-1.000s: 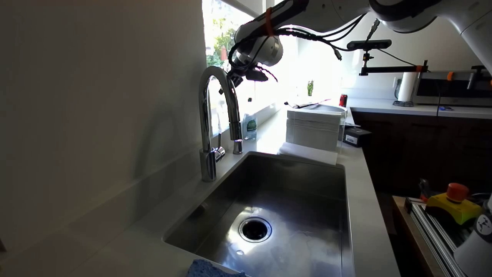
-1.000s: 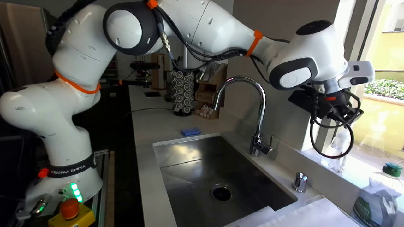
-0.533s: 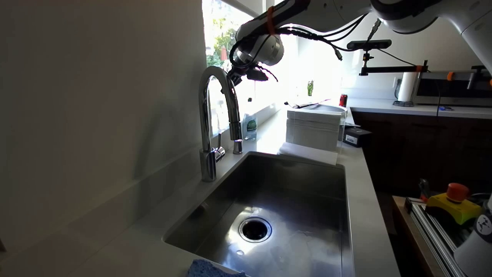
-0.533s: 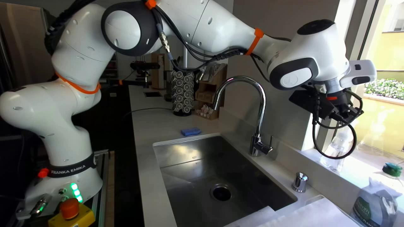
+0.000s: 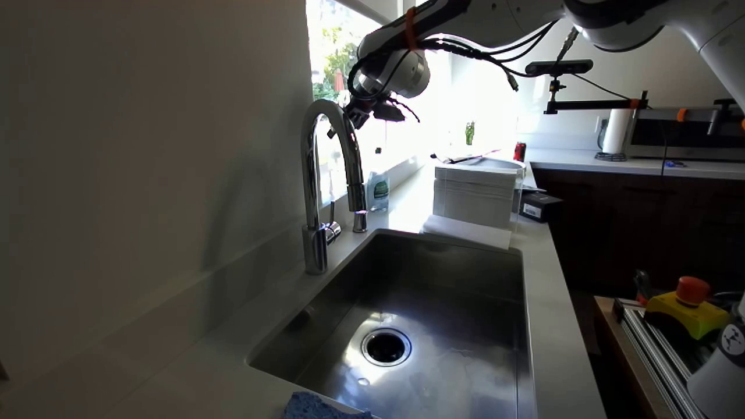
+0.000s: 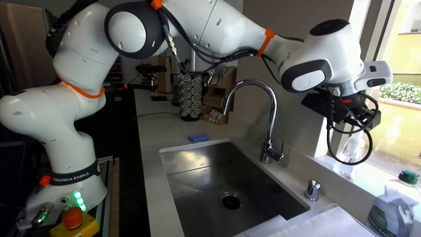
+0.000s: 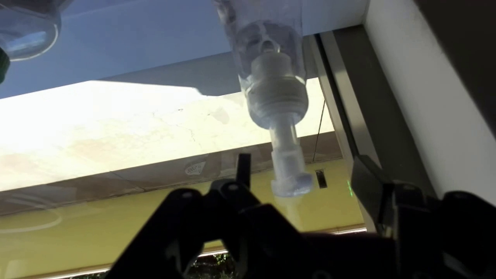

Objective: Remove the bottle from the window sill

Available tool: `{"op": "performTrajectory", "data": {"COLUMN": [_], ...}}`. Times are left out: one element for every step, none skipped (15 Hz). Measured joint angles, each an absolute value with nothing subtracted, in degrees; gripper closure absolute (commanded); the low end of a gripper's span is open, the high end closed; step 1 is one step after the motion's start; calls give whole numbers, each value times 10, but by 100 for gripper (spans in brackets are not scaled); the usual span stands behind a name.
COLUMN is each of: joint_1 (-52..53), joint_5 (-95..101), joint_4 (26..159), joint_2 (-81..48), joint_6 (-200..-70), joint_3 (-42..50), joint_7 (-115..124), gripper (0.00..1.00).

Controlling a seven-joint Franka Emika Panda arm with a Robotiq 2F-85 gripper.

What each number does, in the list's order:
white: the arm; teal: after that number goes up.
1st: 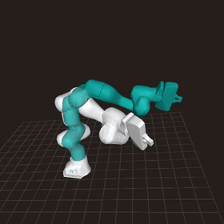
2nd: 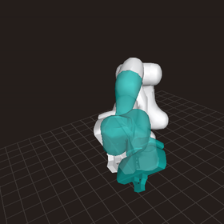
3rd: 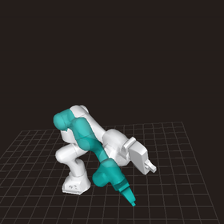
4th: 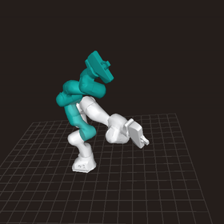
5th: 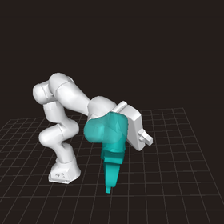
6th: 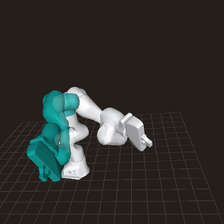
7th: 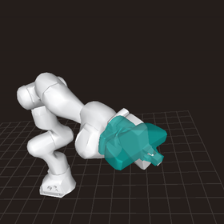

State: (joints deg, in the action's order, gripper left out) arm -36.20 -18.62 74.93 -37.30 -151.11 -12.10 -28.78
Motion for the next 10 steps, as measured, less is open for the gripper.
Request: {"op": "performTrajectory", "data": {"joint_1": [-362, -362, -362, -363, -363, -363, -363, -363, -364, -365], "joint_5": [-186, -186, -186, -186, -186, -186, -186, -186, -186, -186], "joint_4": [749, 749, 749, 749, 749, 748, 747, 745, 742, 738], "joint_2": [-373, -373, -373, -373, -374, -374, -375, -376, -378, -381], "joint_6": [-1512, -1512, -1513, -1514, -1514, -1514, -1514, -1514, -1514, -1514], "joint_3": [-122, -123, -124, -126, -128, -130, -133, -135, -138, -140], "joint_7": [-288, -288, -288, -289, -289, -290, -290, -292, -294, -296], "gripper": [0, 0, 0, 0, 6, 16, 28, 35, 42, 52]}}
